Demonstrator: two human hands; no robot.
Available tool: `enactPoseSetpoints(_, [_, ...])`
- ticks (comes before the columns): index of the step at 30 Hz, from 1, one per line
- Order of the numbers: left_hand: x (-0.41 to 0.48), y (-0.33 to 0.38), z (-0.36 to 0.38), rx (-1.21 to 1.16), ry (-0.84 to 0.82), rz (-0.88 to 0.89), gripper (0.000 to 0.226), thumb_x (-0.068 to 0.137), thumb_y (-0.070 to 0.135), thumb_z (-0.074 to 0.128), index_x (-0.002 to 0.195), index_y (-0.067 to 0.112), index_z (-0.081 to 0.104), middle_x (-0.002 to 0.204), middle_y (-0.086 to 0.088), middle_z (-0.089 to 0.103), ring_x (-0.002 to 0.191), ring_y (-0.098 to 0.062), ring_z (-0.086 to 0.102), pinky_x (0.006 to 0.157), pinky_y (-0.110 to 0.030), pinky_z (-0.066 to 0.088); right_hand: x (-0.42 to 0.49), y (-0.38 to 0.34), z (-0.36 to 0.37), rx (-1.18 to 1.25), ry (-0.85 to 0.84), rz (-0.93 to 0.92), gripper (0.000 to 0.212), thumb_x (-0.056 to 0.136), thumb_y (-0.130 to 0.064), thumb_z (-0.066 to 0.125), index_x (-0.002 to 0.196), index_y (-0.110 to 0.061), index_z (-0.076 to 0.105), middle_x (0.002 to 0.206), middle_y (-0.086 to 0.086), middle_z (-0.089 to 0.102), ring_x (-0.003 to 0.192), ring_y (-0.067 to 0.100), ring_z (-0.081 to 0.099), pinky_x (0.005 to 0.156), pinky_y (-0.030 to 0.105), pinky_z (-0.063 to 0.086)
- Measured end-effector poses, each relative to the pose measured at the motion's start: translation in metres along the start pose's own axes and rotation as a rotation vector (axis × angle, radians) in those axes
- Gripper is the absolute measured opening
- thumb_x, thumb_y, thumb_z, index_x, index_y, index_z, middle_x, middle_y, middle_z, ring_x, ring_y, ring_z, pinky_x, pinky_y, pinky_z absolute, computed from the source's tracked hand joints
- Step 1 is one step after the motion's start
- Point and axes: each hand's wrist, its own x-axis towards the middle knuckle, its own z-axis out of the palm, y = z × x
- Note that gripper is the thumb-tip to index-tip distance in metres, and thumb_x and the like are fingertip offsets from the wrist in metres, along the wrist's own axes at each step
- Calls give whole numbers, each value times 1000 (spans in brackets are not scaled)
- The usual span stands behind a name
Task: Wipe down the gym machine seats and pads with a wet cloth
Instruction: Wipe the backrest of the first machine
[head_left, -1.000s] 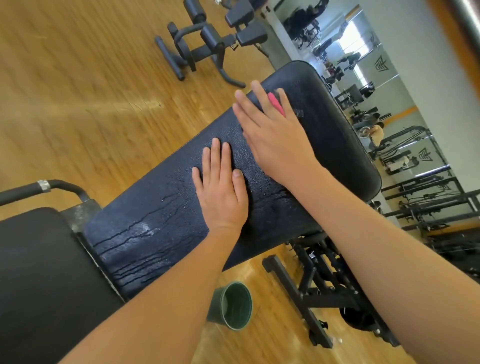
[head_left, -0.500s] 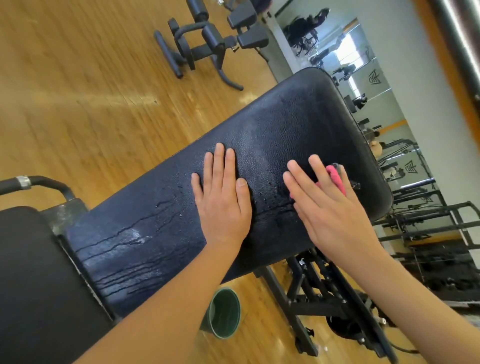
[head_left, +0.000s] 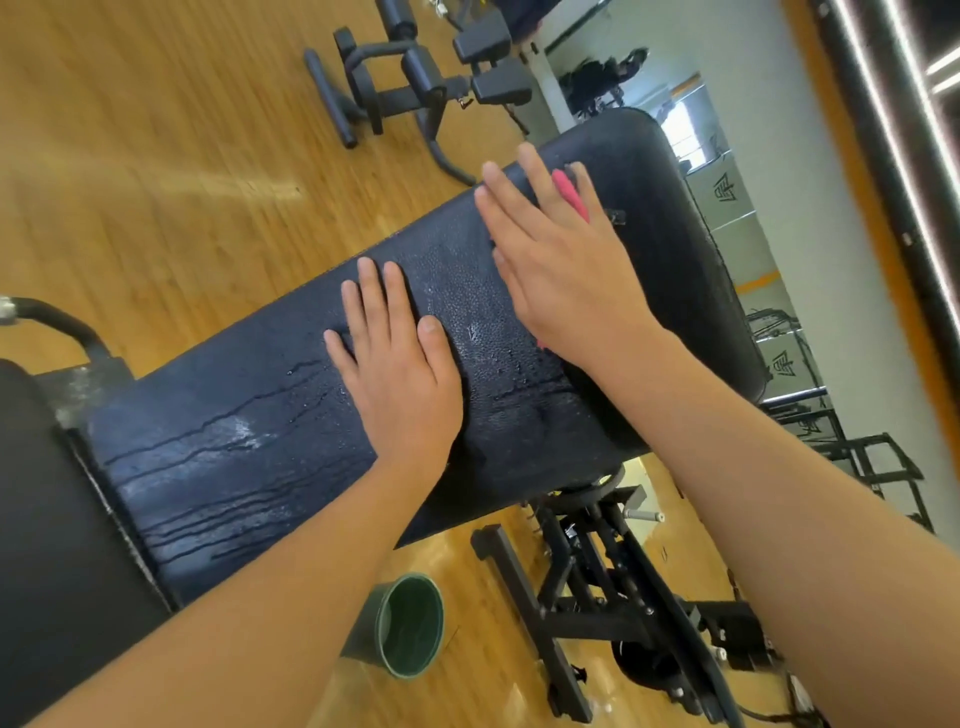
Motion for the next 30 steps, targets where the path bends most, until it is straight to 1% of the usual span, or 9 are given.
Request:
enactPoseSetpoints(3, [1, -4, 2, -7, 27, 18, 56, 108, 35, 19, 163, 22, 18, 171, 3, 10, 158, -14, 1, 126, -46, -3, -6, -1, 0, 5, -5, -8, 53, 109, -27, 30, 159, -9, 34, 169, 8, 29, 159, 32, 15, 126, 57, 13])
enactPoseSetpoints(7, [0, -5, 3, -10, 45, 23, 56, 108, 33, 21, 163, 21, 19, 171, 3, 11, 158, -15, 2, 126, -46, -3, -47, 3, -1, 32, -1, -50, 52, 109, -24, 35, 159, -9, 34, 168, 9, 30, 158, 32, 16, 127, 56, 16])
enactPoseSetpoints(11, [1, -5, 4, -13, 48, 14, 56, 107, 31, 24, 162, 21, 21, 171, 3, 12, 158, -15, 3, 126, -46, -2, -109, 1, 4, 45, -14, -53, 56, 107, -19, 47, 160, -11, 32, 169, 8, 28, 159, 32, 14, 127, 56, 17])
enactPoseSetpoints(13, [2, -6, 4, -4, 54, 19, 57, 107, 31, 24, 162, 21, 21, 171, 3, 12, 158, -15, 3, 126, -47, -2, -135, -2, 8, 35, -24, -50, 59, 104, -18, 52, 160, -11, 33, 168, 8, 29, 159, 32, 15, 126, 56, 18])
enactPoseSetpoints(16, [2, -7, 5, -2, 42, 17, 57, 106, 31, 23, 163, 20, 19, 171, 2, 11, 158, -16, 3, 126, -48, -1, -150, -5, 13, 38, -28, -55, 63, 102, -17, 57, 160, -12, 33, 169, 7, 29, 158, 30, 17, 126, 54, 22])
enactPoseSetpoints(19, [2, -6, 5, 7, 37, 18, 57, 107, 31, 22, 163, 20, 19, 171, 2, 10, 158, -15, 2, 127, -49, 0, -142, -6, 15, 44, -25, -43, 58, 105, -18, 52, 160, -12, 34, 168, 7, 31, 158, 31, 19, 125, 54, 24])
enactPoseSetpoints(24, [2, -7, 3, 10, 37, 22, 57, 107, 32, 20, 163, 21, 18, 171, 3, 10, 157, -15, 2, 126, -48, -1, -118, -9, 11, 34, 0, -53, 53, 107, -22, 47, 158, -11, 38, 167, 6, 33, 157, 31, 21, 126, 51, 17])
enactPoseSetpoints(27, [1, -8, 5, 17, 38, 22, 57, 107, 33, 18, 163, 21, 18, 171, 3, 10, 157, -14, 1, 126, -47, -2, -73, -12, 10, 40, 38, -73, 51, 107, -23, 49, 156, -11, 42, 165, 6, 37, 156, 31, 25, 125, 51, 20])
enactPoseSetpoints(30, [1, -7, 4, 25, 40, 25, 57, 107, 34, 16, 163, 22, 17, 171, 5, 9, 157, -12, 0, 126, -46, -2, -16, -16, 10, 45, 61, -41, 50, 107, -24, 47, 155, -10, 43, 164, 7, 38, 156, 31, 24, 124, 53, 21])
